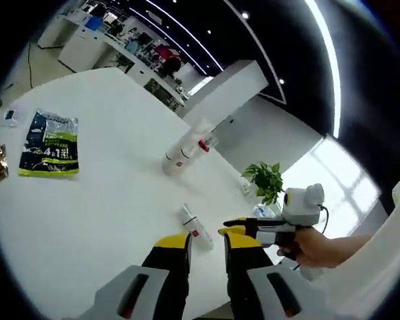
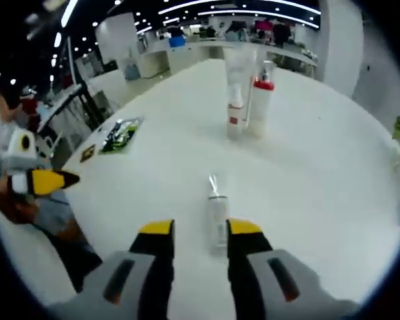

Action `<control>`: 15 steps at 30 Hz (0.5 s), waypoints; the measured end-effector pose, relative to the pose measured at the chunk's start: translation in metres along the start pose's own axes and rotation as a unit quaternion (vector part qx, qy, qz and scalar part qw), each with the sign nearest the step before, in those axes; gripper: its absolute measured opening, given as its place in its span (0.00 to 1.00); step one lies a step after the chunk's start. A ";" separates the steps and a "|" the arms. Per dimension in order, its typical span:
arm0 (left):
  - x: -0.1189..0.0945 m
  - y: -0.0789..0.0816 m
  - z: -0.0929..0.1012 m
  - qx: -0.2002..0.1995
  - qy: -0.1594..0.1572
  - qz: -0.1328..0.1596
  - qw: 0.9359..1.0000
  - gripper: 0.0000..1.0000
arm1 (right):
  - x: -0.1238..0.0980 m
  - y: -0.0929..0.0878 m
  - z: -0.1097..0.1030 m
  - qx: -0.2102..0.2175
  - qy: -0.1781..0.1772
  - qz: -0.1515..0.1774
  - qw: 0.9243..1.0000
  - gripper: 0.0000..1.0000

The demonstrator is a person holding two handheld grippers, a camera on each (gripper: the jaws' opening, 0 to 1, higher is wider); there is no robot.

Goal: Arrange the skincare products in the storage area until every visible bottle or jar stands upright without overlapping.

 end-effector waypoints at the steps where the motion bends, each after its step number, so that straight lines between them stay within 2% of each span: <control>1: -0.001 0.003 -0.001 0.004 0.001 0.002 1.000 0.20 | 0.005 -0.002 0.001 -0.003 -0.002 -0.007 1.000 0.28; 4: -0.005 0.010 -0.005 0.003 0.004 0.011 1.000 0.20 | 0.017 -0.006 0.006 -0.007 -0.005 -0.025 1.000 0.28; 8: -0.008 0.018 -0.009 0.022 0.010 0.006 1.000 0.20 | 0.031 -0.007 0.013 -0.017 -0.009 -0.043 0.999 0.29; 12: -0.017 0.033 -0.017 0.022 0.024 0.027 0.999 0.20 | 0.047 -0.007 0.019 -0.036 -0.016 -0.065 0.997 0.29; 15: -0.019 0.037 -0.021 0.028 0.029 0.023 0.999 0.20 | 0.053 -0.008 0.019 -0.036 -0.015 -0.074 0.996 0.29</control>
Point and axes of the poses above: the point that each gripper's makers call its tool centre point, and the gripper's own axes: x roughly forward along the fingers, z roughly to its right, y roughly out of its top, the point moved 6 cm from there along -x, roughly backward along the fingers, and after that the axes turned 12 degrees about -z, right-handed, at the moved point
